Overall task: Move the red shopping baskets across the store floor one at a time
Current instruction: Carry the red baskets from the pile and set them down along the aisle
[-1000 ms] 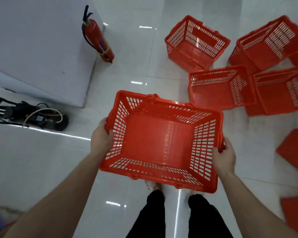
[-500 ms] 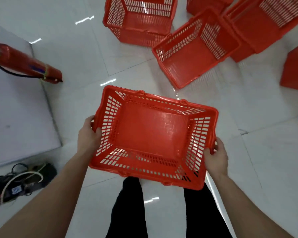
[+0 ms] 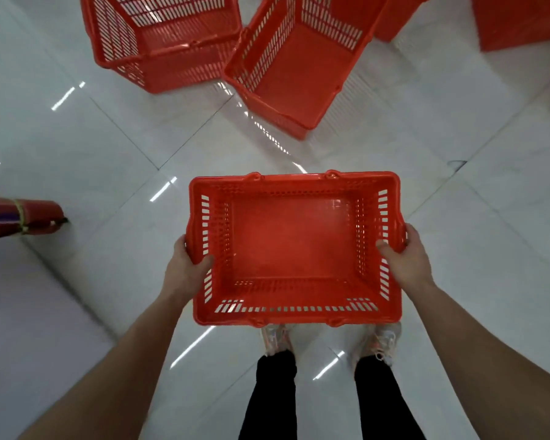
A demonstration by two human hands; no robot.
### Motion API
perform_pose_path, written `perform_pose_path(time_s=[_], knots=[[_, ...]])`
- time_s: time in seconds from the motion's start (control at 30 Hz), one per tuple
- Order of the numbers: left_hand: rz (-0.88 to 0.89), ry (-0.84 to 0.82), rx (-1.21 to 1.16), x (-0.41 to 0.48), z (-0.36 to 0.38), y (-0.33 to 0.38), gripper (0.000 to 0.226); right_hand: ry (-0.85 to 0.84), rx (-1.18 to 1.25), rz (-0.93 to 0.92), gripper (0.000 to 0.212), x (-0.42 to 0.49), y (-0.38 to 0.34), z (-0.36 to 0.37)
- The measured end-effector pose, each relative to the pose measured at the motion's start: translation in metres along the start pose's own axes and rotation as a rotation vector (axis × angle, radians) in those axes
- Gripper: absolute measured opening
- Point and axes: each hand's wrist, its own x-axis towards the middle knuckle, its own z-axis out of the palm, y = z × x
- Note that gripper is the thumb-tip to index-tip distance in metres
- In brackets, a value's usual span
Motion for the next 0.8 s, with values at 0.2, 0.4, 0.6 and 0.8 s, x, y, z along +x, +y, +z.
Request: perform_pose_path(time_s=[0.2, 0.4, 0.6, 0.8], knots=[[0.125, 0.061, 0.316, 0.000, 0.030, 0.010, 0.087, -0.066, -0.281, 0.006, 0.077, 0.012, 0.026, -0.002], [0.326, -0.107, 0.505, -0.079, 0.081, 0.116, 0.083, -0.075, -0.380, 0.020, 0.075, -0.034, 0.041, -0.104], [0.604, -0.176, 0.683, -0.214, 0.154, 0.283, 0.083, -0.003, -0.460, 0.059, 0.073, -0.091, 0.059, -0.291], [0.771, -0.213, 0.657, -0.363, 0.217, 0.434, 0.077, 0.106, -0.477, 0.122, 0.075, -0.146, 0.078, -0.483]])
